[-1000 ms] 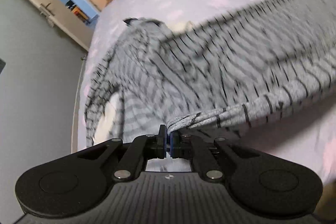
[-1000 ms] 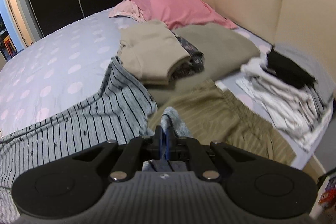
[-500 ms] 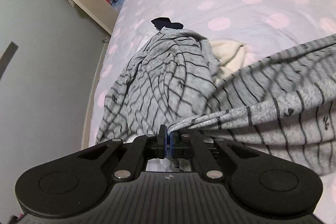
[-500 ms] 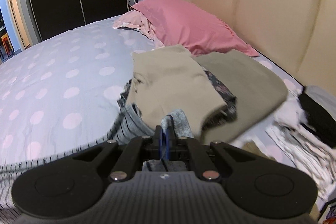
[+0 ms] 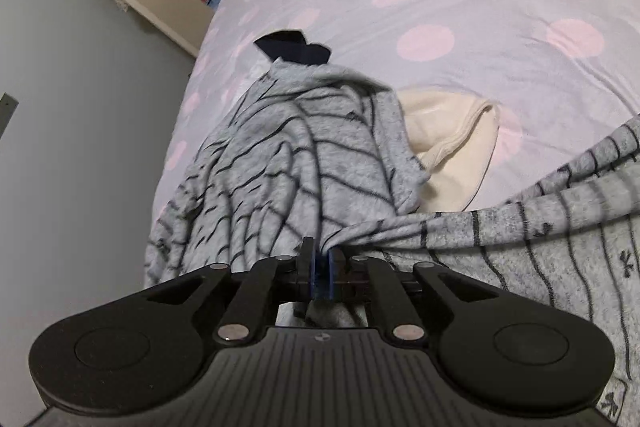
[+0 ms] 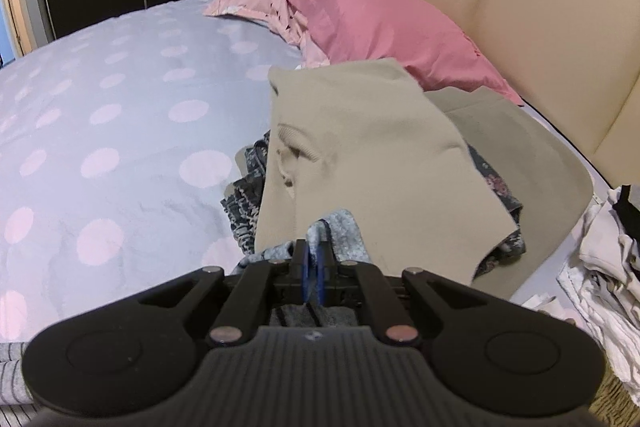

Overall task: Fold clothes
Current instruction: 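Open both tools, releasing the garment onto the bed, then grasp the elastic waistband with the left tool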

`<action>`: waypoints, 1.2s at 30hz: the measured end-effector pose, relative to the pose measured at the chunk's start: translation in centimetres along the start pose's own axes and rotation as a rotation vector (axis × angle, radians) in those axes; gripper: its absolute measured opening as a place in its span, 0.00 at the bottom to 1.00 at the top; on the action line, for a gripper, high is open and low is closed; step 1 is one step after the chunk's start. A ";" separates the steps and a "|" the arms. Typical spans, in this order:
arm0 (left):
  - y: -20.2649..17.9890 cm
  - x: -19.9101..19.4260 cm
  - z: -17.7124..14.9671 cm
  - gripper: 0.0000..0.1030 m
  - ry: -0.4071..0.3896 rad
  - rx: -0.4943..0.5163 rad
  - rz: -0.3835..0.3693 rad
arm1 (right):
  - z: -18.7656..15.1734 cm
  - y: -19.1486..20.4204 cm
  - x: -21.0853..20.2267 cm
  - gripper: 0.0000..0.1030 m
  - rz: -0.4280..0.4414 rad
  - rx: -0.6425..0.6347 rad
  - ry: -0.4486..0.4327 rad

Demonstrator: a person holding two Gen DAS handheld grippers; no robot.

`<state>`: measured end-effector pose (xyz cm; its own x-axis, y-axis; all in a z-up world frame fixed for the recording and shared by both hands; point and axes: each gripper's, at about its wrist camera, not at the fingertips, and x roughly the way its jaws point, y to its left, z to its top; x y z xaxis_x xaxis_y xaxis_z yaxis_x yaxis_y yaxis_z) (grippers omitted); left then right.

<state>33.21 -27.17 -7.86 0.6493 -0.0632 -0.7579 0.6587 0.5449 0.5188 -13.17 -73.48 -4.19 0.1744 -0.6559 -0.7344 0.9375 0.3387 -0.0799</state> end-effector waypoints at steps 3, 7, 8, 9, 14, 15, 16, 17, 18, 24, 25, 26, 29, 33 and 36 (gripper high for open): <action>1.5 -1.2 -0.2 0.28 -0.045 -0.065 -0.048 | -0.1 0.1 -0.2 0.28 0.016 0.000 -0.011; 3.7 -3.3 -0.8 0.40 -0.090 -0.146 -0.103 | -0.7 -0.1 -2.0 0.33 0.039 0.007 -0.038; 4.0 -3.9 -1.0 0.41 -0.094 -0.153 -0.106 | -1.0 0.0 -2.6 0.35 0.049 0.007 -0.041; 4.4 -4.5 -1.4 0.41 -0.101 -0.160 -0.111 | -1.4 0.0 -3.2 0.35 0.061 0.006 -0.044; 5.2 -7.6 -4.8 0.41 -0.123 -0.171 -0.168 | -5.0 0.1 -6.6 0.41 0.154 0.016 -0.026; 5.1 -7.9 -5.6 0.41 -0.123 -0.162 -0.184 | -5.9 0.2 -7.3 0.42 0.177 0.018 -0.013; 5.0 -8.2 -6.3 0.41 -0.121 -0.149 -0.199 | -6.9 0.2 -7.9 0.42 0.197 0.020 0.000; 4.8 -8.3 -7.1 0.41 -0.118 -0.133 -0.205 | -8.0 0.3 -8.5 0.42 0.216 0.021 0.014; 4.5 -8.5 -7.9 0.41 -0.115 -0.117 -0.209 | -9.0 0.3 -9.1 0.42 0.236 0.026 0.026; 2.8 -7.3 -11.8 0.41 -0.123 -0.109 -0.235 | -14.6 0.2 -12.3 0.44 0.348 0.066 0.087; 2.6 -7.3 -12.3 0.41 -0.138 -0.110 -0.245 | -15.2 0.3 -12.6 0.44 0.357 0.071 0.093; 2.2 -7.2 -12.5 0.41 -0.154 -0.105 -0.253 | -15.8 0.3 -12.8 0.44 0.363 0.077 0.098; 1.0 -7.0 -12.7 0.41 -0.195 -0.089 -0.286 | -17.1 0.7 -13.1 0.44 0.384 0.102 0.122; -0.4 -6.6 -12.8 0.41 -0.186 -0.077 -0.341 | -17.8 2.7 -13.5 0.44 0.385 0.044 0.113; -0.9 -6.4 -12.9 0.40 -0.193 -0.063 -0.314 | -18.0 3.8 -13.7 0.44 0.387 0.012 0.102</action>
<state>23.53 -16.46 -8.57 0.4827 -0.3892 -0.7845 0.8167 0.5236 0.2428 -17.47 -51.07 -6.57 0.4848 -0.4111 -0.7719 0.8121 0.5393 0.2228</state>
